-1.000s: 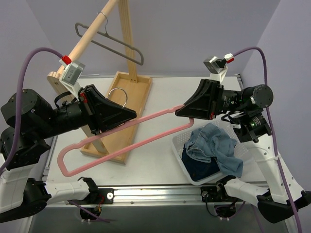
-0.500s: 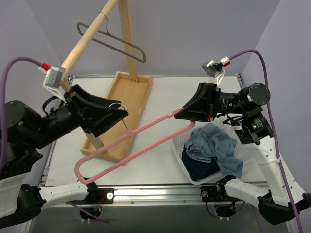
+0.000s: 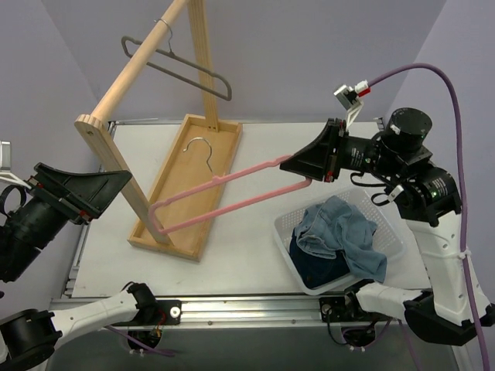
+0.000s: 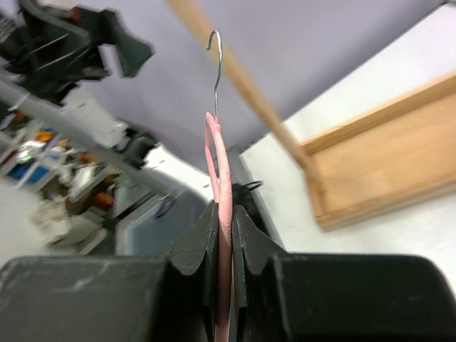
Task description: Remove the skirt from the hanger
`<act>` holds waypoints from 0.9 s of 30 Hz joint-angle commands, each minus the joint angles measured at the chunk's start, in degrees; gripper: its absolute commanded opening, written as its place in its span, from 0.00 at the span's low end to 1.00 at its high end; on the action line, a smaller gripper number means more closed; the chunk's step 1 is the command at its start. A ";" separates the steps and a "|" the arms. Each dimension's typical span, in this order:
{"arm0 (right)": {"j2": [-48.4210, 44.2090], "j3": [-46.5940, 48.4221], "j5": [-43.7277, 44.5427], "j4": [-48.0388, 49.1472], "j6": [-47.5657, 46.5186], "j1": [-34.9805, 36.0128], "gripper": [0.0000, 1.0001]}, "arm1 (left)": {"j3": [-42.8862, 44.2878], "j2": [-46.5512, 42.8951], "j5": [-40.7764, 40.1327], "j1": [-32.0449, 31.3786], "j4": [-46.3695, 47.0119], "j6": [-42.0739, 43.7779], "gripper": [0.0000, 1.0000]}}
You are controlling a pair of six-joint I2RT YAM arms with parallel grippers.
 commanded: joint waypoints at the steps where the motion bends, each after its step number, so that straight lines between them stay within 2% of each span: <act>1: 4.84 7.35 11.58 -9.70 -12.01 -0.32 0.00 | -0.17 1.91 -1.37 -0.03 -1.25 0.79 0.94; 5: 9.60 13.86 17.74 -11.99 -15.09 0.12 0.00 | 1.59 3.49 -0.93 -0.03 -2.48 1.67 0.94; 11: 11.53 12.02 21.87 -0.14 -12.89 1.26 0.00 | 1.59 4.72 0.21 -0.03 -4.06 2.02 0.94; 16: 19.08 21.41 27.33 0.40 -15.44 4.87 0.00 | -0.25 6.04 3.54 -0.03 -5.73 0.70 0.94; 21: 23.40 27.65 28.64 6.01 -13.52 5.22 0.00 | -3.76 6.13 4.87 -0.03 -4.95 -1.14 0.94; 27: 26.83 29.41 27.77 13.49 -10.61 5.57 0.00 | -8.16 4.99 6.98 -0.03 -2.13 -2.81 0.94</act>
